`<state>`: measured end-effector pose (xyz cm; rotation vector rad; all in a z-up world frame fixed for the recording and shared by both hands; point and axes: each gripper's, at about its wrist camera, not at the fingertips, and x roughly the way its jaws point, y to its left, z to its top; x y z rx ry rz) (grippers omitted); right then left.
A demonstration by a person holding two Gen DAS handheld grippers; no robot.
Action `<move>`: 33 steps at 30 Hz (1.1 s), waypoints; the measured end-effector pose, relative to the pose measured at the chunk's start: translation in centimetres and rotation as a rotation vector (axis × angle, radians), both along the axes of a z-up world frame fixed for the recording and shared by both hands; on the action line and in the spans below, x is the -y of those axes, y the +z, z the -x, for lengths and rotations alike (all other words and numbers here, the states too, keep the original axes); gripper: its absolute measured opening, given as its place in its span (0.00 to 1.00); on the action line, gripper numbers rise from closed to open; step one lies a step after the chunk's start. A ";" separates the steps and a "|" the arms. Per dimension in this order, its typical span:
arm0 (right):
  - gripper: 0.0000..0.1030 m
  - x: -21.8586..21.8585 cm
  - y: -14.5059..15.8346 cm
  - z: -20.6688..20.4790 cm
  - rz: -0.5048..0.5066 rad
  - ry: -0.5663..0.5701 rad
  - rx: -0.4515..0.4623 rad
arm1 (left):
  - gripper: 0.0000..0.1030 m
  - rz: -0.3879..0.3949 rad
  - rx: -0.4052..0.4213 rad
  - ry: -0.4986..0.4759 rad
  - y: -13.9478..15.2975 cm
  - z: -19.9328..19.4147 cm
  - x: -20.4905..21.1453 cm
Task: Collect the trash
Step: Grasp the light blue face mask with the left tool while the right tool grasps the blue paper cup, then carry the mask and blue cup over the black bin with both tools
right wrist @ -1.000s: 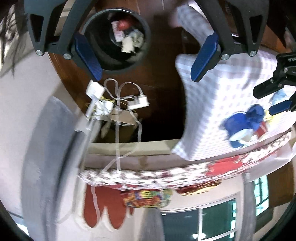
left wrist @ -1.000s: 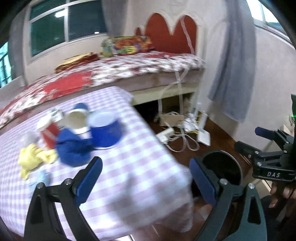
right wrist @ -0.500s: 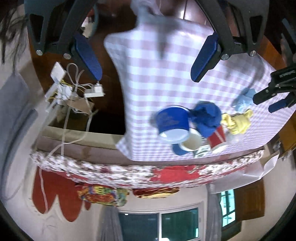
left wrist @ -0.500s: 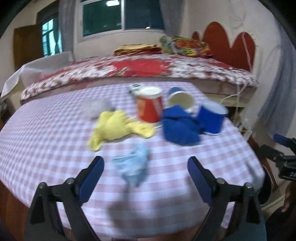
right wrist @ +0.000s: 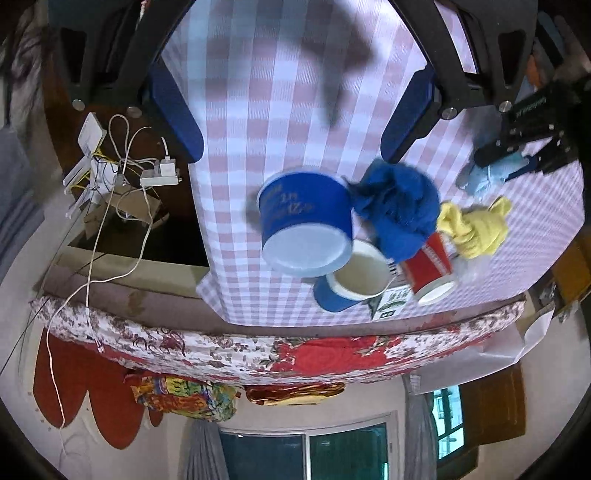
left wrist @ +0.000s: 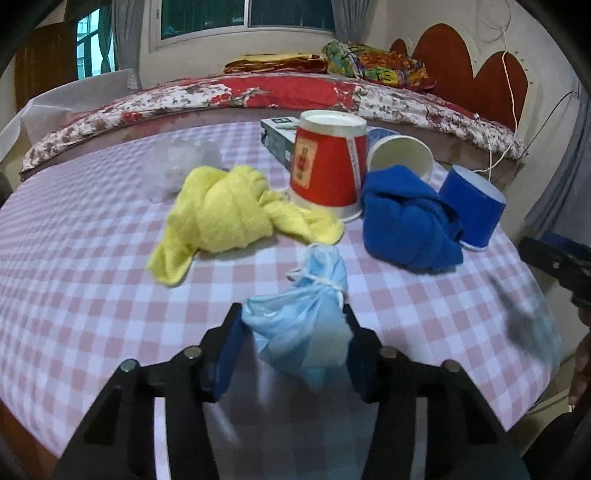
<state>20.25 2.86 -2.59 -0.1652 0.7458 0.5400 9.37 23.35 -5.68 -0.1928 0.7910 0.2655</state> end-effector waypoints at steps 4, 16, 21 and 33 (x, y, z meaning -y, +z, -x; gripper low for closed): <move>0.95 -1.1 -0.2 -1.7 -0.010 -0.001 -0.003 | 0.45 0.015 0.046 -0.002 1.1 -0.6 -0.1; 0.75 -4.1 -1.0 -5.4 -0.022 0.037 -0.022 | 0.45 0.025 0.086 0.021 2.0 -3.6 -0.9; 0.75 -3.5 -0.5 -4.3 0.001 0.046 0.024 | 0.45 0.018 0.087 0.005 2.2 -3.4 -0.3; 0.75 2.1 1.7 -1.4 0.026 -0.008 0.118 | 0.45 0.006 0.103 -0.071 3.6 -2.9 4.2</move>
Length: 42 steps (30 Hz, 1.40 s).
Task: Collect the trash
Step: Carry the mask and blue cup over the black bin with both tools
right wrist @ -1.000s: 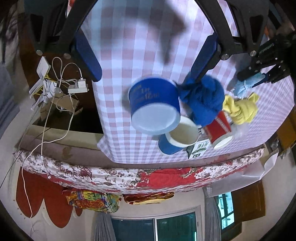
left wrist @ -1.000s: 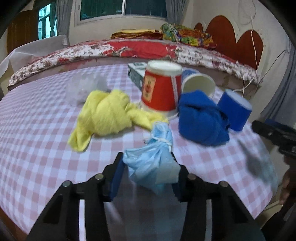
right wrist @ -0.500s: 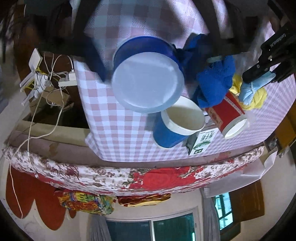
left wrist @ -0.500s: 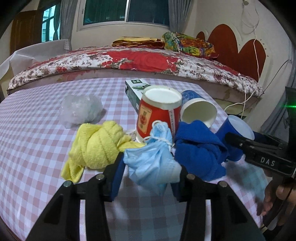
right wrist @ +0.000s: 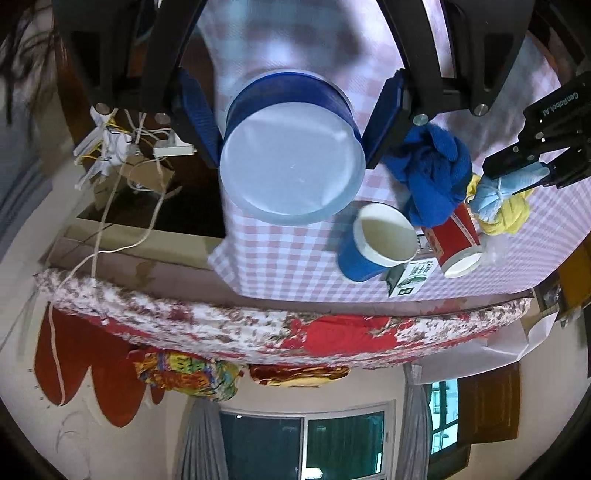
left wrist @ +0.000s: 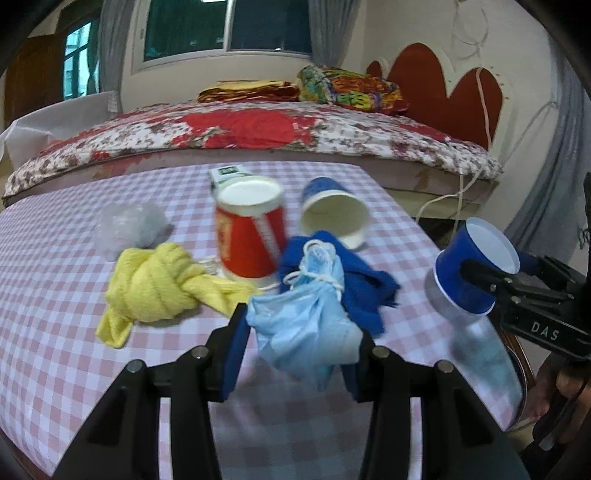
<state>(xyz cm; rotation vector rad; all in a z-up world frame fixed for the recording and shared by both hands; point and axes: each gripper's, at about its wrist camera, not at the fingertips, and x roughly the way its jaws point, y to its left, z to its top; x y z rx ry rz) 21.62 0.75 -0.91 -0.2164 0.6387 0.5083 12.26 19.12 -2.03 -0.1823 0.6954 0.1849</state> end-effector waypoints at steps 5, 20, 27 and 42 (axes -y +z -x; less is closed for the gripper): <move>0.75 2.8 0.6 1.3 -0.001 -0.033 0.021 | 0.45 -0.008 0.003 -0.056 0.5 -0.4 2.6; 0.75 12.8 1.6 3.5 -0.014 -0.175 0.035 | 0.45 -0.029 0.005 -0.252 1.2 -2.1 11.7; 0.75 18.8 0.3 3.5 0.003 -0.268 0.007 | 0.45 -0.035 -0.012 -0.366 0.6 -3.2 17.1; 0.75 27.5 -3.3 4.9 0.049 -0.362 -0.065 | 0.45 -0.049 -0.084 -0.592 -2.2 -3.8 26.2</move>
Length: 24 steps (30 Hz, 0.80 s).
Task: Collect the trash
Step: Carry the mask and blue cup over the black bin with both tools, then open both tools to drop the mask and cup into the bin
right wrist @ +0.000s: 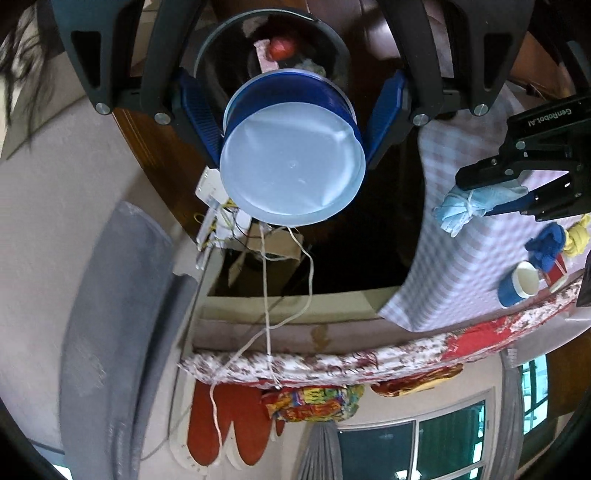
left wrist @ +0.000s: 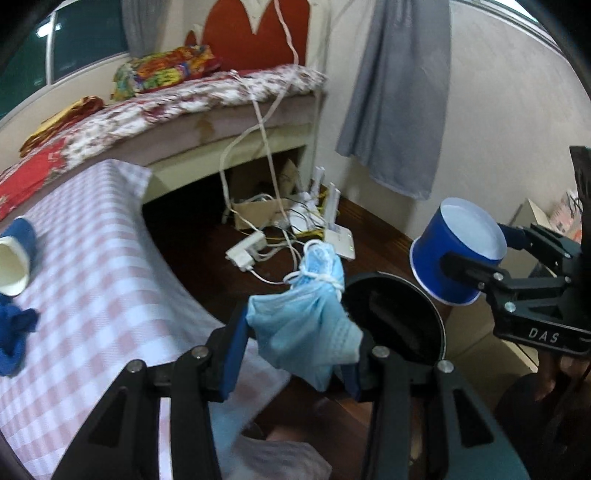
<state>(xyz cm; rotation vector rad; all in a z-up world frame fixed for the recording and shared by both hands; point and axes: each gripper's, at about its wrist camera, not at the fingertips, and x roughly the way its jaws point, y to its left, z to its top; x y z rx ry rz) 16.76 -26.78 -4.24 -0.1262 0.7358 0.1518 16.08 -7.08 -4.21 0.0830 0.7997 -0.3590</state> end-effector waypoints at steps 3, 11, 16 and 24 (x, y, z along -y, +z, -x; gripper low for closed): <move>0.75 1.6 -1.0 0.2 -0.005 -0.020 -0.020 | 0.45 -0.014 -0.021 -0.044 -0.9 -0.1 1.7; 0.75 4.9 -4.2 0.4 -0.001 -0.021 -0.070 | 0.45 -0.033 -0.078 -0.163 -3.6 -0.7 5.7; 0.75 6.2 -6.5 0.2 0.011 0.029 -0.116 | 0.45 -0.028 -0.133 -0.227 -5.7 -1.8 7.4; 0.75 6.3 -11.5 -1.5 0.041 0.149 -0.222 | 0.48 -0.008 -0.221 -0.286 -9.2 -3.0 9.2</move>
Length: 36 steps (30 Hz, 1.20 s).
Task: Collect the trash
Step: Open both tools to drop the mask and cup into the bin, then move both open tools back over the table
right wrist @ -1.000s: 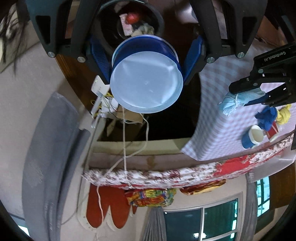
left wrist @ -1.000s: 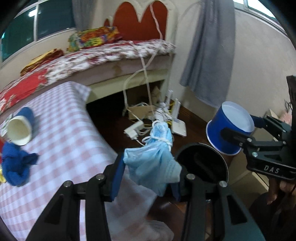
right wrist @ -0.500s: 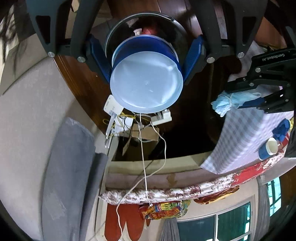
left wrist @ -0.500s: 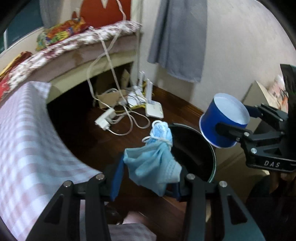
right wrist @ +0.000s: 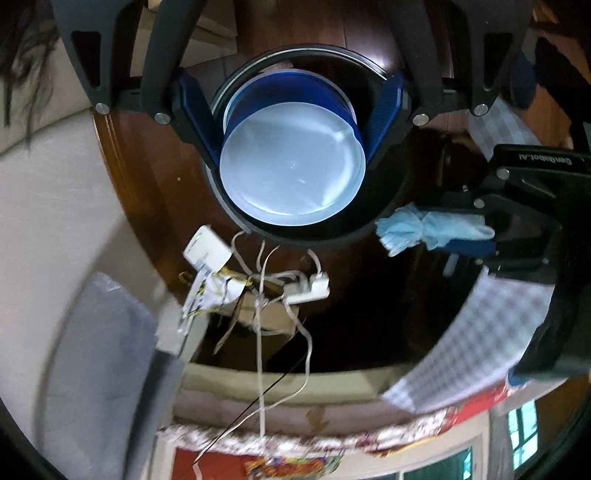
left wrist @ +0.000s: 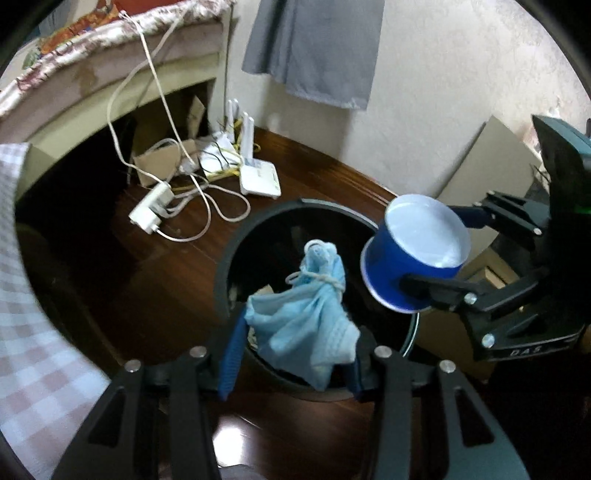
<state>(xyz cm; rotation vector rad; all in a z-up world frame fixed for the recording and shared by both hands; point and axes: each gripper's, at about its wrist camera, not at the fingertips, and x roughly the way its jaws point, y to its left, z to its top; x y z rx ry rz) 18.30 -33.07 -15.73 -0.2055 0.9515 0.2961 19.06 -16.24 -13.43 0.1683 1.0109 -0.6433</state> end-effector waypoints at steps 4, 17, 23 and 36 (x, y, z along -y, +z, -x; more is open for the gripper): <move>0.84 -0.3 -3.2 -0.9 0.075 0.041 -0.038 | 0.69 -0.038 -0.009 0.008 -2.0 -0.8 0.9; 0.95 3.9 -4.8 -1.5 0.089 -0.215 -0.116 | 0.84 -0.136 -0.015 0.135 -2.6 0.0 -0.2; 0.99 4.0 -2.6 -0.4 0.075 -0.270 -0.075 | 0.86 -0.136 0.020 0.161 -1.4 0.1 -0.3; 1.00 3.4 4.7 2.0 -0.014 -0.349 0.076 | 0.90 -0.084 0.120 0.222 4.2 1.7 -1.0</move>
